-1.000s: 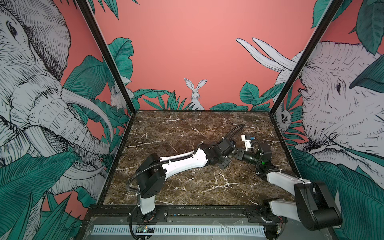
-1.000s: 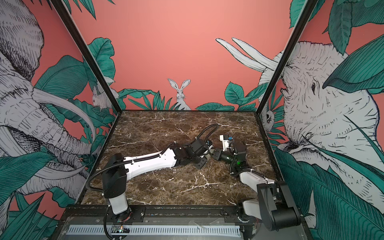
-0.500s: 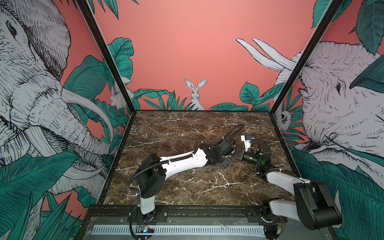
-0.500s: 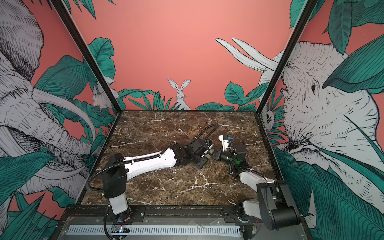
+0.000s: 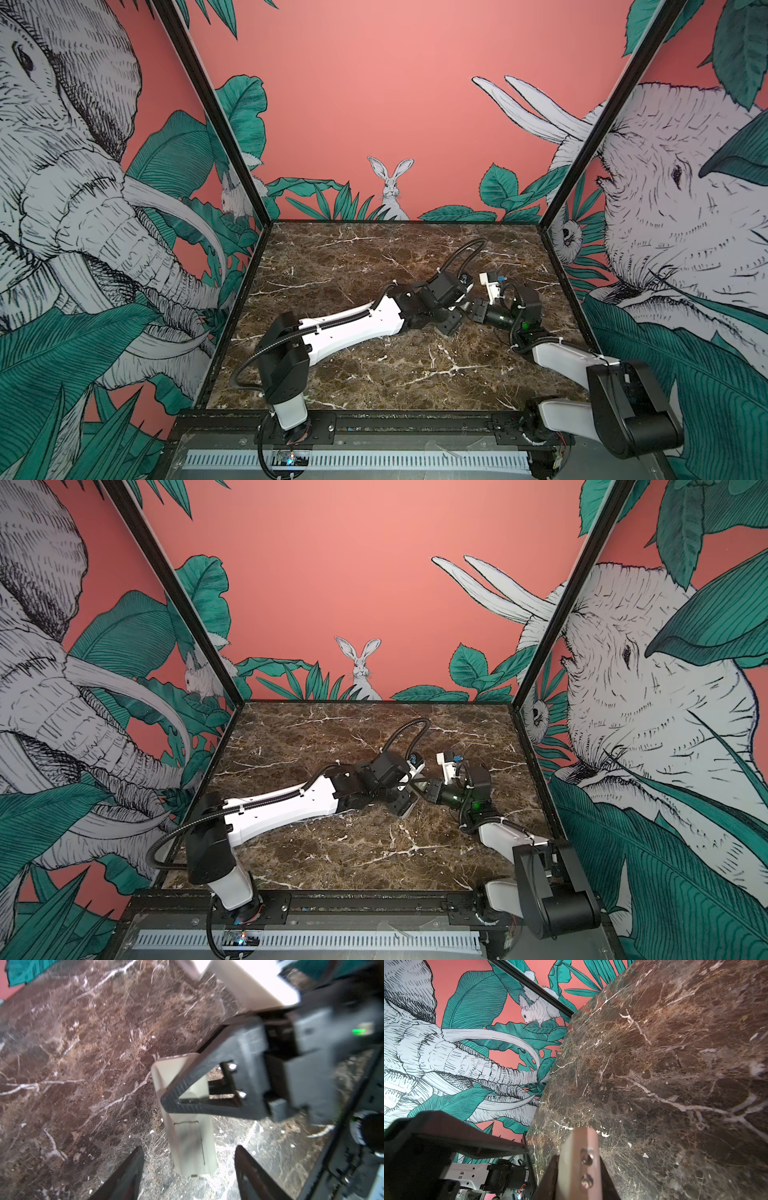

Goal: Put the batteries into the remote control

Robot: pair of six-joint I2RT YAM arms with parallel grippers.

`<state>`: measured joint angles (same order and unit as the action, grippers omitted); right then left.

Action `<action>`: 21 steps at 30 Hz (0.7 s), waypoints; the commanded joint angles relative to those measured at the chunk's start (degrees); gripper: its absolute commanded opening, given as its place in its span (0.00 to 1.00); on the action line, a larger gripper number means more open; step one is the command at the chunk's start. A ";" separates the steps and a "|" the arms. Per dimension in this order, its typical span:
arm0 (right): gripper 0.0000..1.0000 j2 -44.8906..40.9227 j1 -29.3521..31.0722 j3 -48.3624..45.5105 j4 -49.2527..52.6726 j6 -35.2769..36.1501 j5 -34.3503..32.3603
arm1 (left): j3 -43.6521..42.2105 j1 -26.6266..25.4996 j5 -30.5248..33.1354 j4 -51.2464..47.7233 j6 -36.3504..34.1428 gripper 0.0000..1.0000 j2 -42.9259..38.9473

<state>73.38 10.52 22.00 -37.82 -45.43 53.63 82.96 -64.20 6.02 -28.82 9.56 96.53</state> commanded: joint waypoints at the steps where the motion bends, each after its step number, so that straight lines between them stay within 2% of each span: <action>1: 0.00 0.58 0.33 2.57 -2.95 -0.81 3.35 | -2.64 0.03 -2.70 -0.78 -3.10 0.72 -6.42; 11: 0.00 0.73 0.32 4.30 -4.76 -4.05 9.52 | -17.31 4.43 -9.90 4.07 -1.30 0.76 -20.14; 15: 0.00 0.69 0.46 5.40 -4.95 -4.64 11.35 | -21.02 4.44 -12.11 6.20 -1.65 0.77 -22.54; 21: 0.00 2.26 1.77 5.69 -10.42 -8.01 12.53 | -24.93 4.48 -14.24 9.93 -2.17 0.77 -24.36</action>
<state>74.87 11.62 26.22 -41.67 -50.83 63.81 59.24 -59.68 -5.91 -22.39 7.88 74.04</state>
